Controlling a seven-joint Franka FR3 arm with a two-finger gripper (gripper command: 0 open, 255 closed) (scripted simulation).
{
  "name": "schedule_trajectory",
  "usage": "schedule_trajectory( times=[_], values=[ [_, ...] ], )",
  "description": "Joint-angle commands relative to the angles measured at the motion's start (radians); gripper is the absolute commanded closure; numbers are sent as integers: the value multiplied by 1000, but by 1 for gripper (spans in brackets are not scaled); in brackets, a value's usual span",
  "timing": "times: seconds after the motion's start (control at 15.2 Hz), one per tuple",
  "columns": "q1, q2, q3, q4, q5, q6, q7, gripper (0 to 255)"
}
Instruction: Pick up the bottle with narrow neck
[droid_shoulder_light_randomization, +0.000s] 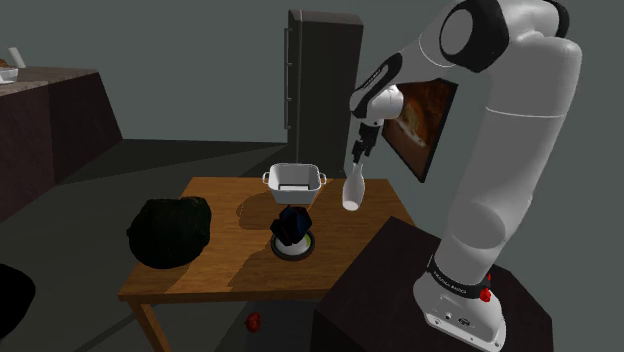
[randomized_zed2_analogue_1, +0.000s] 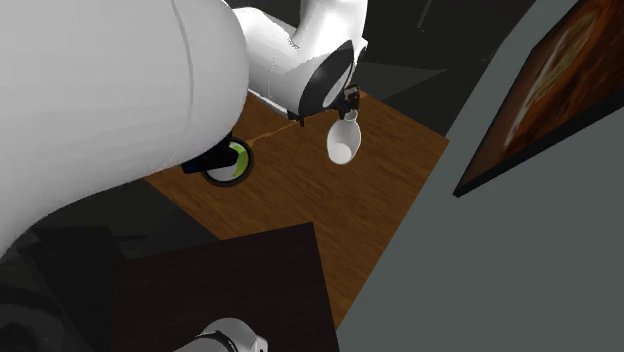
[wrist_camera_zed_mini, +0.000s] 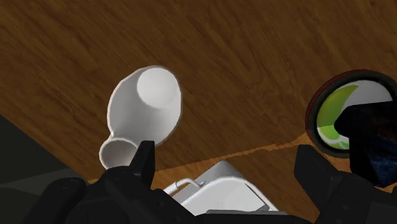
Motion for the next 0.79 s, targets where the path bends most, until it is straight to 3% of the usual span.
schedule_trajectory(
  times=[0.0,0.46,0.73],
  values=[
    [-26,82,6,50,72,21,-70,0],
    [-170,355,72,295,251,21,-247,0],
    [-190,400,93,313,277,46,-268,0]
  ],
)
